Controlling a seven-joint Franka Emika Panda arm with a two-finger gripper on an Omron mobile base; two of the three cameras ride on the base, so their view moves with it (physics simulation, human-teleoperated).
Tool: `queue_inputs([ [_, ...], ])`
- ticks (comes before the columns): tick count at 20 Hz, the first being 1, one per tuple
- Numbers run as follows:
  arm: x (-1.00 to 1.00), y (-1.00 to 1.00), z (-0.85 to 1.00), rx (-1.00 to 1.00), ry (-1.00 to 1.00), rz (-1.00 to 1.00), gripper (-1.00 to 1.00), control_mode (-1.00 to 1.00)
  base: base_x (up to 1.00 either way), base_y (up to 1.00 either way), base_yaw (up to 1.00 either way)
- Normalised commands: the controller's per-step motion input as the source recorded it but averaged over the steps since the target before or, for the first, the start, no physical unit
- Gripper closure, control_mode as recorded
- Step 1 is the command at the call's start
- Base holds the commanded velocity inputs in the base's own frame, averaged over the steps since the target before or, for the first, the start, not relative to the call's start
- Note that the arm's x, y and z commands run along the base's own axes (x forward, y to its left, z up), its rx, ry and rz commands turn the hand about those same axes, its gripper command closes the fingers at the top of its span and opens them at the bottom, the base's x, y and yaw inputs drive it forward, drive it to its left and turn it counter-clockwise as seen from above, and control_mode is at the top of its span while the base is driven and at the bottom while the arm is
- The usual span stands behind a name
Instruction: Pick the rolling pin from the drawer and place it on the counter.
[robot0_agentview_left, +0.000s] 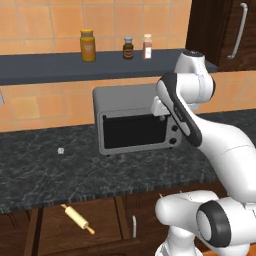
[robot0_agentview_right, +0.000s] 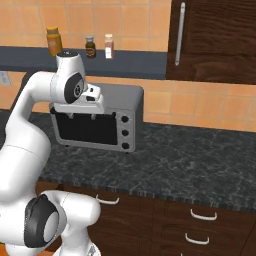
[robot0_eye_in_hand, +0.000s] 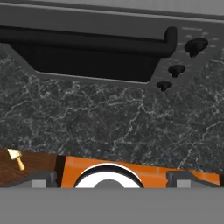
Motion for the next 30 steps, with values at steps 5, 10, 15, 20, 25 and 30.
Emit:
queue_inputs([
  [5,0.0,0.0,0.0,0.0,0.0,0.0,-1.0,1.0,0.05,0.0,0.0],
  [10,0.0,0.0,0.0,0.0,0.0,0.0,-1.0,-1.0,0.0,0.0,0.0],
  [15,-0.37,0.7,-0.21,-0.01,0.0,0.01,-1.0,-1.0,0.0,0.0,0.0],
  [20,-0.43,1.0,-0.41,0.0,0.0,0.01,-1.0,-1.0,0.0,0.0,0.0],
  [25,-0.68,1.0,-0.52,0.0,0.08,0.01,-1.0,-1.0,0.0,0.0,0.0],
  [30,-0.48,0.66,-0.6,-0.01,0.16,0.0,-1.0,-1.0,0.0,0.0,0.0],
])
